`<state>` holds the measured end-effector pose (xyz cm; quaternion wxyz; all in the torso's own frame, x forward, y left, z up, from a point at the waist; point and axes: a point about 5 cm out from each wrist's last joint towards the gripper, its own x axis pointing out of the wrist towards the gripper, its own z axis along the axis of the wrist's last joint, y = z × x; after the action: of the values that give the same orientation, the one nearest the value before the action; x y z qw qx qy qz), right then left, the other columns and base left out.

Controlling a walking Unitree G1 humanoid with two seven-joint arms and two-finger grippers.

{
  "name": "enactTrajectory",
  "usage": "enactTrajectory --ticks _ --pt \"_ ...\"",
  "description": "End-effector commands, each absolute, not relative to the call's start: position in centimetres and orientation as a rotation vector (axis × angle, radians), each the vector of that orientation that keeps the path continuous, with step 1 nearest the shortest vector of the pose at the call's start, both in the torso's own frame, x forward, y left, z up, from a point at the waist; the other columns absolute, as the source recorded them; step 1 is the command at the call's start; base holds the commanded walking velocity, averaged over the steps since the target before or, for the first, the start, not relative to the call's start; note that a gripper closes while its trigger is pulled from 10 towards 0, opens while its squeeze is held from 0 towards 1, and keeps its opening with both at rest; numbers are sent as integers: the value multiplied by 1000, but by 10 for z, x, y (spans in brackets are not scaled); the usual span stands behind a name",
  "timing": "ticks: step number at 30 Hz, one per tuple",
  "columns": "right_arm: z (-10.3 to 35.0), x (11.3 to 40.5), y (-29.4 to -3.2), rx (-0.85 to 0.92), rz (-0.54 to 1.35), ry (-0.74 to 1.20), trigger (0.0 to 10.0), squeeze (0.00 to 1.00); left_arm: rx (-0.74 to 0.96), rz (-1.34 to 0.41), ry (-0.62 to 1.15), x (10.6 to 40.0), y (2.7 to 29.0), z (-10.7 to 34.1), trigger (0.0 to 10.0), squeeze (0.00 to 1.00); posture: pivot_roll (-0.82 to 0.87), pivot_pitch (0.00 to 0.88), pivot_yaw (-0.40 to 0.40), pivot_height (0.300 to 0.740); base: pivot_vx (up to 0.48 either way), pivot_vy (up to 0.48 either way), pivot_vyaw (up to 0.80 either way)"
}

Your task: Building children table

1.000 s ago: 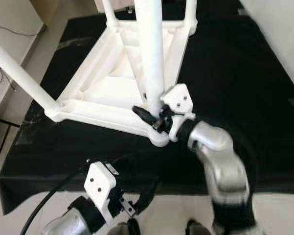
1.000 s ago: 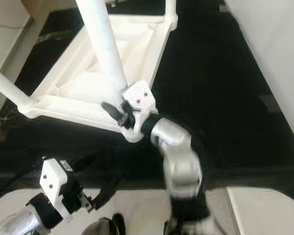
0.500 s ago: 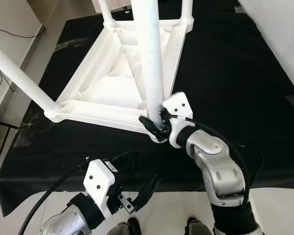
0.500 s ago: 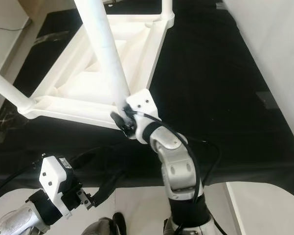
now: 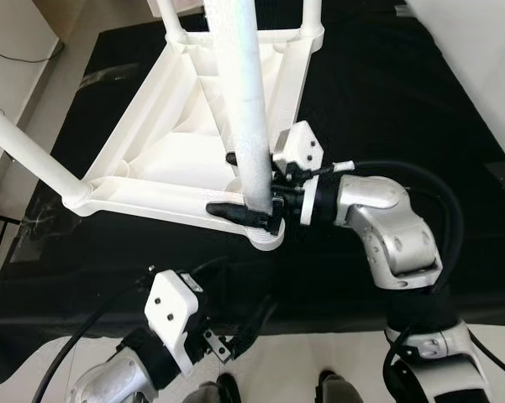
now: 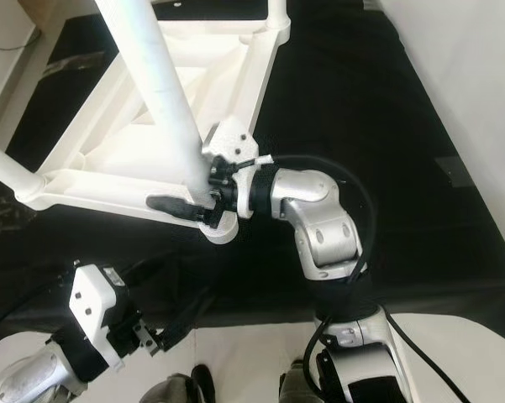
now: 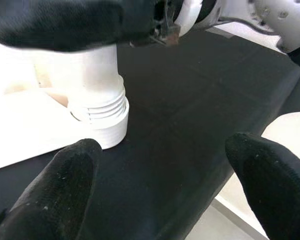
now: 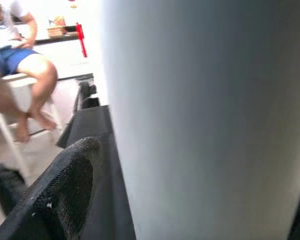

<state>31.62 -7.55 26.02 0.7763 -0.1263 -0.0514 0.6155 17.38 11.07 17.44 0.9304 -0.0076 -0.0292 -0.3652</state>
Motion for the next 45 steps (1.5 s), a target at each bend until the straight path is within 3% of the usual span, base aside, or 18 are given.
enactTrajectory --ticks 1,3,4,5,6,16,18,20,23,26,32,33,34,35,36,37,44,45 --pt "262 313 -66 -276 1397 -132 10000 0 -24 -742 -39 171 112 171 10000 0 -65 296 133 740 0 0 0" --pt "265 318 -66 -260 1433 -127 10000 0 -26 -740 -39 171 111 171 10000 0 -63 297 131 740 0 0 0" --pt "268 322 -68 -249 1460 -121 4118 0 -27 -739 -40 170 110 171 10000 0 -54 300 127 740 0 0 0" --pt "268 322 -68 -249 1460 -121 4118 0 -27 -739 -40 170 110 171 10000 0 -54 300 127 740 0 0 0" --pt "269 326 -70 -241 1483 -115 0 0 -30 -738 -39 169 110 171 10000 0 -48 301 127 740 0 0 0" --pt "261 330 -88 -279 1389 -87 0 0 -38 -735 -40 167 108 172 10000 0 -47 312 123 740 0 0 0" --pt "242 324 -104 -248 1102 -2 0 0 -42 -735 -39 165 108 171 10000 0 -53 318 112 740 0 0 0" --pt "239 323 -106 -239 1063 9 0 0 -43 -735 -38 165 109 171 10000 0 -53 318 112 740 0 0 0" --pt "186 289 -114 -139 439 261 0 0 -42 -736 -36 165 111 173 10000 0 -61 331 122 740 0 0 0" --pt "180 275 -110 -123 355 273 0 0 -41 -738 -35 167 112 173 10000 0 -62 336 134 740 0 0 0" --pt "190 281 -82 -84 447 227 0 0 -34 -750 -26 166 113 171 10000 0 -57 314 134 740 0 0 0" --pt "198 285 -75 -77 470 203 1529 0 -33 -745 -28 167 113 171 10000 0 -57 312 133 740 0 0 0" --pt "198 285 -75 -77 470 203 1529 0 -33 -745 -28 167 113 171 10000 0 -57 312 133 740 0 0 0" --pt "200 286 -74 -76 473 199 10000 0 -33 -743 -29 167 113 171 10000 0 -57 312 133 740 0 0 0" --pt "200 286 -74 -76 473 199 10000 0 -33 -743 -29 167 113 171 10000 0 -57 312 133 740 0 0 0" --pt "207 286 -70 -50 518 165 10000 1000 -32 -740 -31 167 113 172 10000 0 -56 309 131 740 0 0 0" --pt "245 293 -63 -28 928 -50 10000 1000 -32 -738 -35 169 112 172 10000 0 -50 295 127 740 0 0 0" --pt "246 293 -65 -95 1065 -64 10000 569 -32 -738 -36 169 111 172 10000 0 -49 293 127 740 0 0 0"
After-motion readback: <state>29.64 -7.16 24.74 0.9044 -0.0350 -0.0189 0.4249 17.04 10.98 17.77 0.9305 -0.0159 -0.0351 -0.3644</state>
